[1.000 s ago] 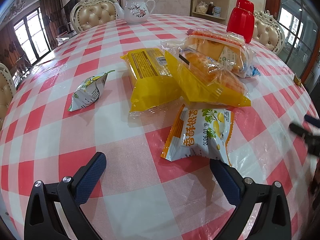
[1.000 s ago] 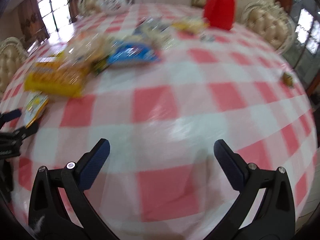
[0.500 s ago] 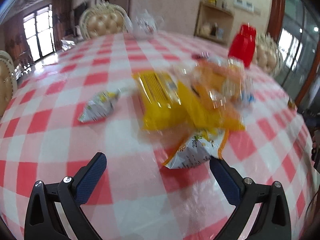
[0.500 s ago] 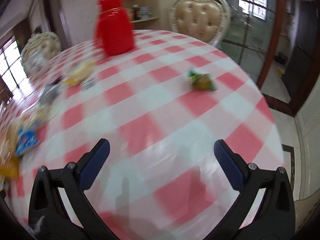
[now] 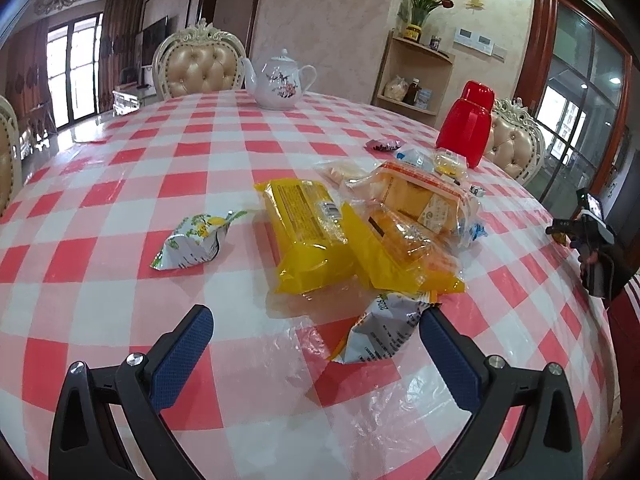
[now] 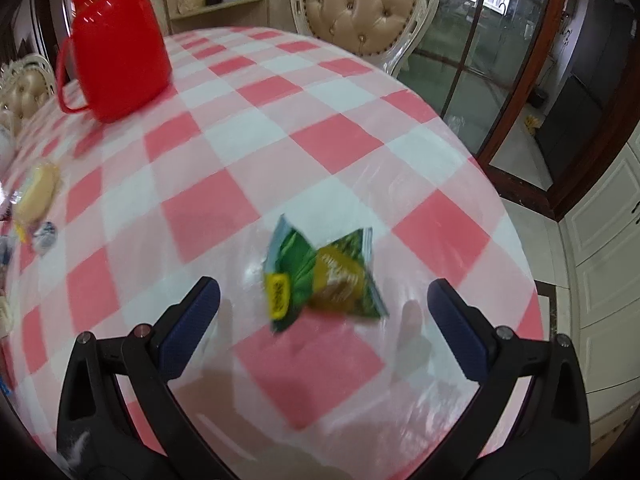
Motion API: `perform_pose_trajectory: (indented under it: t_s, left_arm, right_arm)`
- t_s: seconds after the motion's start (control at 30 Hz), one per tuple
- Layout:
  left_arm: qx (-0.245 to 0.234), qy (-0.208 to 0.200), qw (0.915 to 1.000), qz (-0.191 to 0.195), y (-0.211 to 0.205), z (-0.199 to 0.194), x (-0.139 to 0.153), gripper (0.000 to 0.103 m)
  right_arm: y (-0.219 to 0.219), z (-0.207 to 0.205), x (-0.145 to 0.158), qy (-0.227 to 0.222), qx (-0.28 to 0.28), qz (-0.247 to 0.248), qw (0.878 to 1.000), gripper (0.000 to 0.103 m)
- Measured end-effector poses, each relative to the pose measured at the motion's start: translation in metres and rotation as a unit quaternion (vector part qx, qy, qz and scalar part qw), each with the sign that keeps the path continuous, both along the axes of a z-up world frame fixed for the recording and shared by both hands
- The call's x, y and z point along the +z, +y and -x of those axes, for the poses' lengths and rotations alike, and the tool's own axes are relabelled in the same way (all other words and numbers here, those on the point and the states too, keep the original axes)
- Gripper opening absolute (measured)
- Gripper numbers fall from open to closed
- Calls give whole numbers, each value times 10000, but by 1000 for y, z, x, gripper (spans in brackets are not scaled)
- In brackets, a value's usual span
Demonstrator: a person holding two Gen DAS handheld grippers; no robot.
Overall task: Organize snacks
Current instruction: 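Reach the right gripper to the green wrapped snack and close on it, then grasp the white-and-yellow biscuit packet with the left gripper while right holds green snack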
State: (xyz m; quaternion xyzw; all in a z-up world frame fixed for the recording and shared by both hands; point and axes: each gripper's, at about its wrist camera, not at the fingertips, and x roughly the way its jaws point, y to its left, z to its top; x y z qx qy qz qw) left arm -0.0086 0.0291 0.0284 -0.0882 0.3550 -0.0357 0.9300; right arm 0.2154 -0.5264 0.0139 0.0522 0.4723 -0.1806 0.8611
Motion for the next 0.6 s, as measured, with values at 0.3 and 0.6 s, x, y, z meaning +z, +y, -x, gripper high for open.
perform_pose_trajectory:
  t_s: [0.3,0.6]
  left_arm:
    - [68,-203,9998,37,4,8,7,103]
    - [444,-419,9978,240,23,14,16,103]
  right_arm:
    - [37,53,22,-684,548,-510,9948,41]
    - [210,157,49,-1450,2219,-1238,9562,40]
